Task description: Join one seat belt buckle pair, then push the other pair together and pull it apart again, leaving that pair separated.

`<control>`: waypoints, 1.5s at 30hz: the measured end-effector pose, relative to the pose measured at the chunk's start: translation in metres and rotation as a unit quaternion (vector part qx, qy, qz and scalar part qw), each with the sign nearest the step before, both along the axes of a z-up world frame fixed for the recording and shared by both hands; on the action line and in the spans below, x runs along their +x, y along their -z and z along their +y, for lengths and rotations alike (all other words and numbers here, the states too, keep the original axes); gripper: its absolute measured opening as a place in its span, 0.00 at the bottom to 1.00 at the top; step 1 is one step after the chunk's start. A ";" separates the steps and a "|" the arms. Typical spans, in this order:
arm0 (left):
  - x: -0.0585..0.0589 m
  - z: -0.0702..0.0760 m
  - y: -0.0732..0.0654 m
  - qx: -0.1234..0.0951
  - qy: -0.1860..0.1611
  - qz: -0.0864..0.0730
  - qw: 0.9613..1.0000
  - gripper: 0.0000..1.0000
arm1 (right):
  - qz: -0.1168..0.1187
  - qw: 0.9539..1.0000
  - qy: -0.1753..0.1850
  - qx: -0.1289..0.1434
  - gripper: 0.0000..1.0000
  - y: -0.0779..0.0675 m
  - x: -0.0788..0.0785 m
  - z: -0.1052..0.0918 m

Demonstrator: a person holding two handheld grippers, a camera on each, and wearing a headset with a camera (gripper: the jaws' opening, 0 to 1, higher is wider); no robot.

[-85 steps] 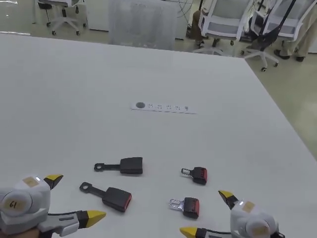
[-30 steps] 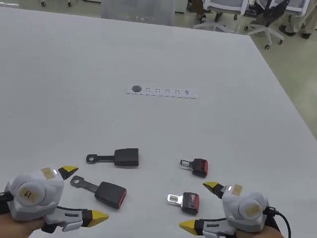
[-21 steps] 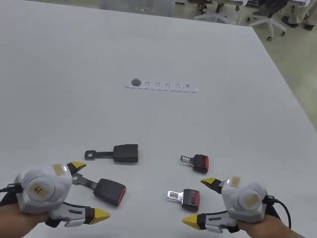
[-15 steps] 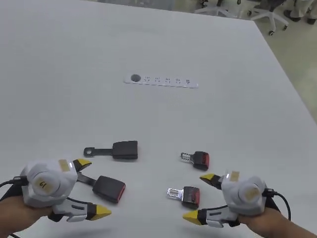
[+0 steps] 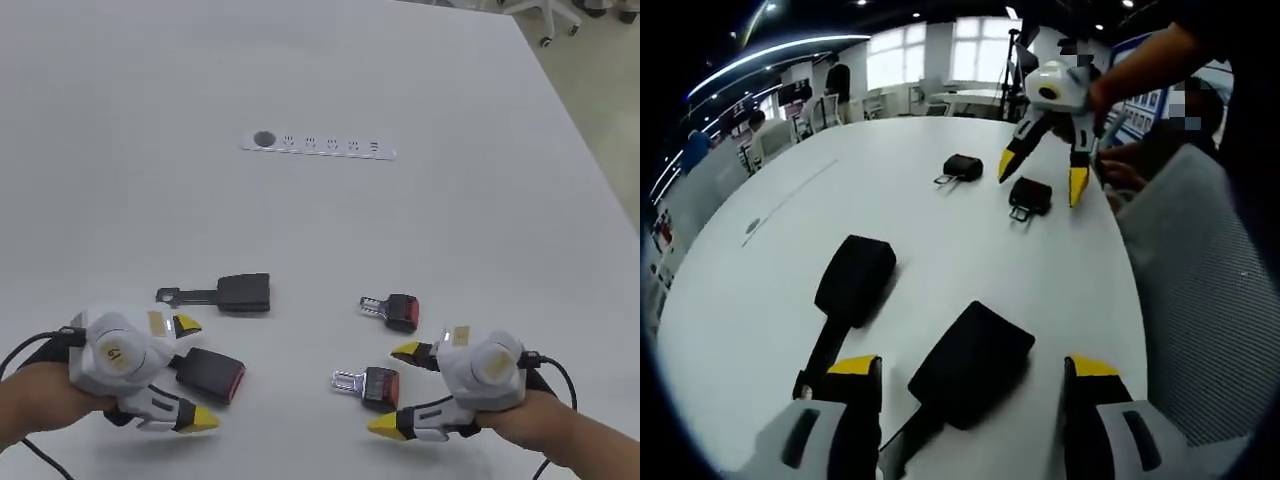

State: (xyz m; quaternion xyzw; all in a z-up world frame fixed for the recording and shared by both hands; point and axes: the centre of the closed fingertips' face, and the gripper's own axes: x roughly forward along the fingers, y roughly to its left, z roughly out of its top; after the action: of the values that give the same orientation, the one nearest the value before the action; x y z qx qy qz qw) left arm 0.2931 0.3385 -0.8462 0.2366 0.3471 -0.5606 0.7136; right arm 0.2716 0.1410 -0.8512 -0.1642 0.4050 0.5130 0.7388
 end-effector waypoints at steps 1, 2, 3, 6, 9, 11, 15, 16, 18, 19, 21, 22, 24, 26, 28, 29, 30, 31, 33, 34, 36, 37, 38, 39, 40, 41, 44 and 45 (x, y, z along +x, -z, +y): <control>0.000 0.000 0.002 0.005 0.008 0.001 1.000 0.76 | 0.004 1.000 -0.003 -0.001 0.65 0.001 -0.001 -0.001; 0.000 0.000 0.004 0.006 0.011 0.001 1.000 0.76 | 0.006 1.000 -0.005 -0.002 0.64 0.003 -0.001 -0.001; 0.001 0.000 0.006 0.010 0.018 0.000 1.000 0.74 | 0.013 1.000 -0.008 -0.007 0.62 0.005 -0.003 -0.003; 0.001 0.002 0.008 0.019 0.041 -0.005 0.999 0.69 | 0.011 1.000 -0.014 -0.010 0.59 0.006 -0.002 -0.004; 0.003 0.006 0.013 0.035 0.064 -0.014 0.997 0.65 | 0.011 1.000 -0.016 -0.007 0.58 0.006 -0.002 -0.002; 0.001 0.008 0.016 0.044 0.075 -0.013 0.996 0.62 | 0.005 1.000 -0.029 -0.005 0.56 0.006 -0.003 0.001; 0.003 0.008 0.013 0.037 0.075 -0.013 0.996 0.58 | -0.005 0.999 -0.051 -0.008 0.50 0.008 -0.006 0.005; 0.003 0.009 0.013 0.037 0.073 -0.014 0.997 0.57 | -0.005 0.999 -0.053 -0.008 0.49 0.006 -0.006 0.004; 0.002 0.009 0.012 0.038 0.075 -0.015 0.996 0.48 | -0.010 0.998 -0.054 -0.010 0.46 0.007 -0.003 0.003; 0.000 0.008 0.012 0.036 0.079 -0.017 0.996 0.46 | -0.011 0.998 -0.055 -0.010 0.45 0.007 -0.002 0.002; 0.002 0.009 0.012 0.036 0.073 -0.022 0.996 0.45 | -0.015 0.998 -0.056 -0.011 0.41 0.007 0.000 0.001; 0.003 0.010 0.012 0.036 0.065 -0.022 0.997 0.44 | -0.021 0.998 -0.056 -0.014 0.38 0.008 0.003 -0.001; 0.006 0.013 0.012 0.039 0.047 -0.021 0.998 0.40 | -0.020 0.998 -0.063 -0.012 0.37 0.007 0.003 -0.001; 0.009 0.014 0.013 0.041 0.026 -0.020 0.999 0.37 | -0.018 0.998 -0.065 -0.013 0.37 0.007 0.003 -0.002; 0.007 0.014 0.013 0.040 0.030 -0.024 0.998 0.37 | -0.016 0.997 -0.070 -0.015 0.36 0.007 0.003 -0.002; 0.007 0.014 0.013 0.037 0.025 -0.023 0.999 0.36 | -0.015 0.997 -0.079 -0.022 0.36 0.007 0.002 -0.002; 0.007 0.015 0.013 0.035 0.020 -0.021 0.999 0.36 | -0.011 0.996 -0.081 -0.026 0.36 0.006 0.003 -0.002; 0.007 0.014 0.013 0.035 0.024 -0.023 0.999 0.36 | -0.007 0.995 -0.089 -0.033 0.36 0.007 0.003 -0.002; 0.007 0.014 0.013 0.037 0.025 -0.022 0.999 0.36 | -0.004 0.994 -0.100 -0.041 0.36 0.007 0.003 -0.003; 0.007 0.013 0.013 0.041 0.029 -0.021 0.999 0.36 | -0.003 0.994 -0.102 -0.042 0.36 0.007 0.003 -0.003; 0.007 0.013 0.013 0.043 0.030 -0.020 0.998 0.36 | 0.001 0.994 -0.103 -0.043 0.36 0.008 0.003 -0.004; 0.007 0.014 0.012 0.043 0.030 -0.019 0.998 0.36 | 0.003 0.994 -0.103 -0.043 0.36 0.007 0.003 -0.004; 0.007 0.014 0.012 0.043 0.029 -0.019 0.998 0.36 | 0.004 0.994 -0.102 -0.043 0.36 0.007 0.003 -0.004; 0.007 0.014 0.013 0.043 0.029 -0.019 0.998 0.36 | 0.003 0.994 -0.102 -0.042 0.36 0.007 0.002 -0.004; 0.007 0.015 0.013 0.042 0.028 -0.018 0.999 0.36 | 0.003 0.994 -0.102 -0.042 0.36 0.007 0.002 -0.004; 0.007 0.014 0.013 0.042 0.029 -0.019 0.999 0.36 | 0.003 0.994 -0.101 -0.041 0.36 0.007 0.002 -0.004; 0.007 0.014 0.012 0.043 0.031 -0.018 0.998 0.36 | 0.005 0.995 -0.094 -0.038 0.36 0.007 0.003 -0.003; 0.007 0.014 0.012 0.043 0.031 -0.018 0.998 0.36 | 0.009 0.995 -0.090 -0.036 0.36 0.007 0.003 -0.003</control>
State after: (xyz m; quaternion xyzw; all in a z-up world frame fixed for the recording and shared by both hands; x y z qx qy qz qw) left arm 0.2999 0.3528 -0.8586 0.2879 0.3501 -0.5626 0.6914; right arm 0.2745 0.1376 -0.8585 -0.2220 0.4128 0.5643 0.6796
